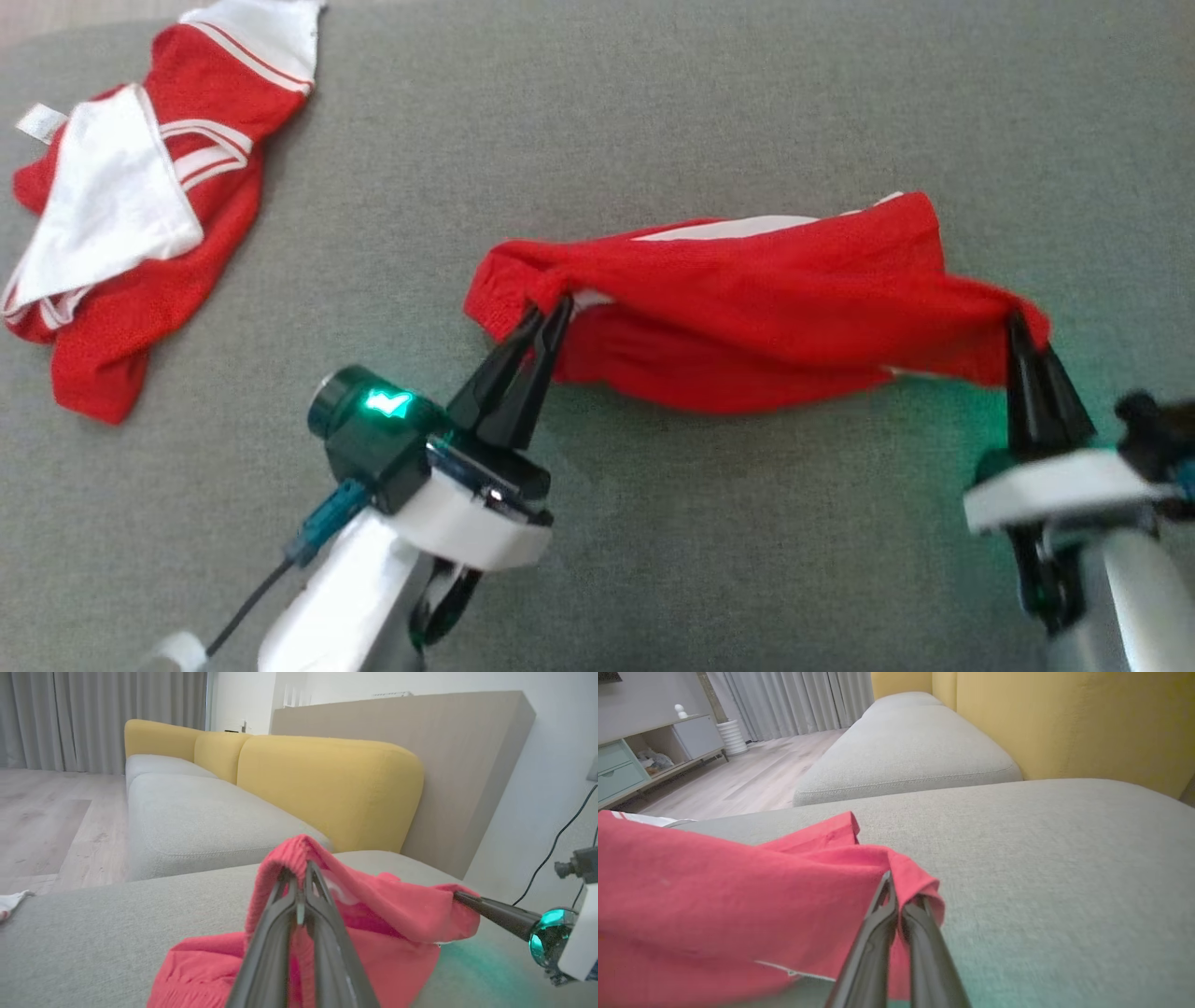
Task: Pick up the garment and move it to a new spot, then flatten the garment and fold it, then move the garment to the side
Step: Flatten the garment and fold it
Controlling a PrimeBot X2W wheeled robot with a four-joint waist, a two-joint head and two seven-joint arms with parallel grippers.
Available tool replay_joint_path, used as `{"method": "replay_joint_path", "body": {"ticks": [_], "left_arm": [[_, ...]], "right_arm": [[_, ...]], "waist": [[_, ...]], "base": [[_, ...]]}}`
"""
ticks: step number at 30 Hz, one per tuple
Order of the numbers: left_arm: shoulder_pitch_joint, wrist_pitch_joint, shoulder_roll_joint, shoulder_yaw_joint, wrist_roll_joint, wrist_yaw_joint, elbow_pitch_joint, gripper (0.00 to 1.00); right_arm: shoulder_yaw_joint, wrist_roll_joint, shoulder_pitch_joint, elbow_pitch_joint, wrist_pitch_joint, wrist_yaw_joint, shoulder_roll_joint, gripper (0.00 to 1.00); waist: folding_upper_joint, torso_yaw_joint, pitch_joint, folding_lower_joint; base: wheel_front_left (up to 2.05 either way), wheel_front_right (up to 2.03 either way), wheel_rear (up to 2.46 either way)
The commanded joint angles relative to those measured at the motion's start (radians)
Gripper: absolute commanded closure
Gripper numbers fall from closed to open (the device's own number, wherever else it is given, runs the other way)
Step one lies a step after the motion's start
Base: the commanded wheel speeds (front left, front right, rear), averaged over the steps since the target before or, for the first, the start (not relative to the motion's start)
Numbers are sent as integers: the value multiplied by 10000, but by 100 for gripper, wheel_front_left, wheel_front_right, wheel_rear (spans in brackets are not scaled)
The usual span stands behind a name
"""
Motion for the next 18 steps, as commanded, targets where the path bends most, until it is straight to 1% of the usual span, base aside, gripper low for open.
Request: {"method": "replay_joint_path", "body": {"ticks": [1, 3, 4, 5, 7, 10, 14, 18], "left_arm": [[-637, -80, 0, 360, 175, 19, -65, 100], [-869, -80, -180, 504, 331, 19, 218, 99], [-963, -80, -253, 563, 414, 19, 325, 96], [-1038, -80, -324, 649, 489, 19, 407, 91], [-1126, -80, -440, 847, 636, 18, 518, 84], [-1175, -80, -556, 1096, 928, 18, 615, 83], [-1130, -80, -597, 1189, 1118, 18, 690, 82], [-1071, -80, -592, 1246, 1241, 18, 754, 81]], "right_arm": [[145, -115, -807, 404, -229, -7, -129, 0], [185, -474, -1181, 1030, -479, -7, -135, 0], [209, -572, -1264, 1209, -586, -7, -115, 0], [250, -657, -1275, 1292, -684, -7, -114, 0], [388, -940, -1076, 1279, -821, -7, -231, 0], [492, -1326, -470, 940, -926, -7, -370, 0], [795, -1214, 121, 704, -957, -7, -459, 0], [936, -1408, 144, 833, -970, -7, -686, 0]], "waist": [[0, -64, 202, -1], [0, -71, 312, -1], [0, -103, 361, -1], [0, -148, 403, -1], [0, -270, 457, -1], [0, -438, 495, -1], [0, -608, 464, -1], [0, -719, 410, -1]], "base": [[0, 0, 0], [0, 0, 0], [0, 0, 0], [0, 0, 0], [0, 0, 0], [0, 0, 0], [0, 0, 0], [0, 0, 0]]}}
